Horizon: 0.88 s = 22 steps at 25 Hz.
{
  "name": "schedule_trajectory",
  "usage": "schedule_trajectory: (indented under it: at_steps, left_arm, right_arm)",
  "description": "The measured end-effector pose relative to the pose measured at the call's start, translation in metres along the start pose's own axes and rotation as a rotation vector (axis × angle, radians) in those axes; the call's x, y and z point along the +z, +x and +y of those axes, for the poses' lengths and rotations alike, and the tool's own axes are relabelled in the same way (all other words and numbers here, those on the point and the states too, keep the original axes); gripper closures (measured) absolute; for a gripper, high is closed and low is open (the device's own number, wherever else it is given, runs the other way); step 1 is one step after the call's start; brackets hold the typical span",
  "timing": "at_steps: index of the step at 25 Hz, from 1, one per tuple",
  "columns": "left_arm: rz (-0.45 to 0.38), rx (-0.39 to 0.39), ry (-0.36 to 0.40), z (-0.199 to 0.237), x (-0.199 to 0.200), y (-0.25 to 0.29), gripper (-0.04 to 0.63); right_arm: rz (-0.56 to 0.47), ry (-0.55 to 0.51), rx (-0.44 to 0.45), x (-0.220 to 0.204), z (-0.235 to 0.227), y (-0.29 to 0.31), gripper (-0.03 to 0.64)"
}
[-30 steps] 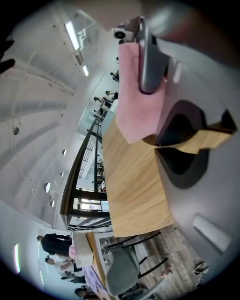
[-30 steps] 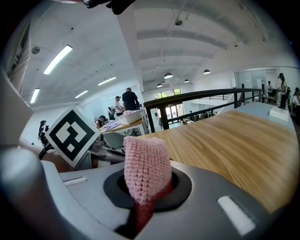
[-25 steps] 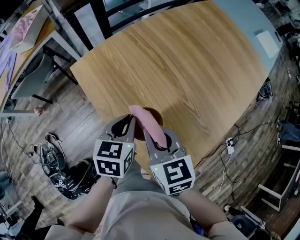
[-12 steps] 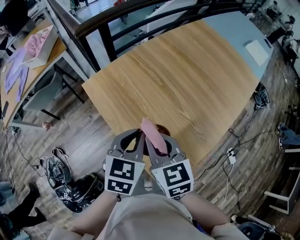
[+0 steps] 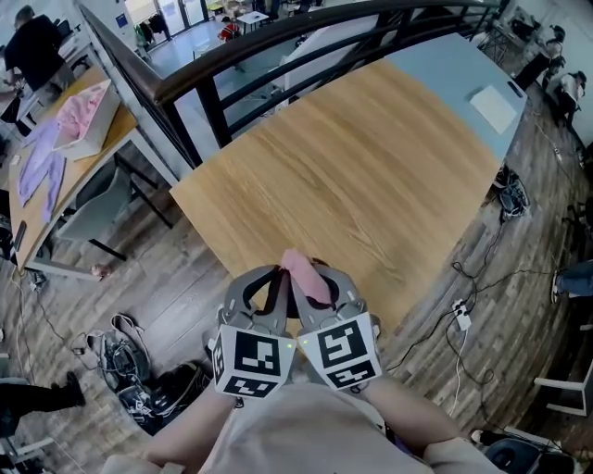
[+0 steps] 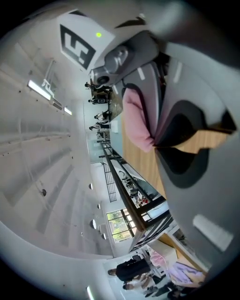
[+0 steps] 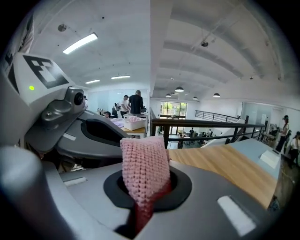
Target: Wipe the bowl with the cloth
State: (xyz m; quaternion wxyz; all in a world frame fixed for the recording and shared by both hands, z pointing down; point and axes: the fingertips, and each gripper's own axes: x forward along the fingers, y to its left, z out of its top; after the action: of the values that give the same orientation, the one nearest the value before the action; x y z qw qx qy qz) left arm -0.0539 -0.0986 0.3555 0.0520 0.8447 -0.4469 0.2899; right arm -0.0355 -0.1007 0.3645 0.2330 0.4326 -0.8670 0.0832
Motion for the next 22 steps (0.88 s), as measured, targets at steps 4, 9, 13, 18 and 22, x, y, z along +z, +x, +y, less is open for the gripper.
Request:
schedule_trajectory:
  at_steps: [4, 9, 13, 18, 22]
  left_arm:
    - [-0.007, -0.002, 0.002, 0.000, 0.004, -0.002, 0.581]
    - [-0.007, -0.010, -0.020, 0.001, 0.006, -0.003, 0.577]
    - [-0.023, -0.009, -0.054, 0.006, 0.008, -0.006, 0.572]
    - [-0.040, 0.022, -0.088, 0.014, 0.008, -0.010, 0.571]
    - [-0.051, 0.036, -0.117, 0.019, 0.008, -0.013, 0.571]
  right_arm:
    - [0.023, -0.059, -0.067, -0.001, -0.009, -0.003, 0.601]
    - [0.062, -0.064, -0.077, -0.008, -0.017, -0.003, 0.601]
    - [0.098, -0.078, -0.082, -0.015, -0.019, -0.002, 0.601]
    - [0.132, -0.089, -0.062, -0.026, -0.016, -0.005, 0.601]
    - [0.160, -0.089, -0.029, -0.034, -0.008, -0.005, 0.601]
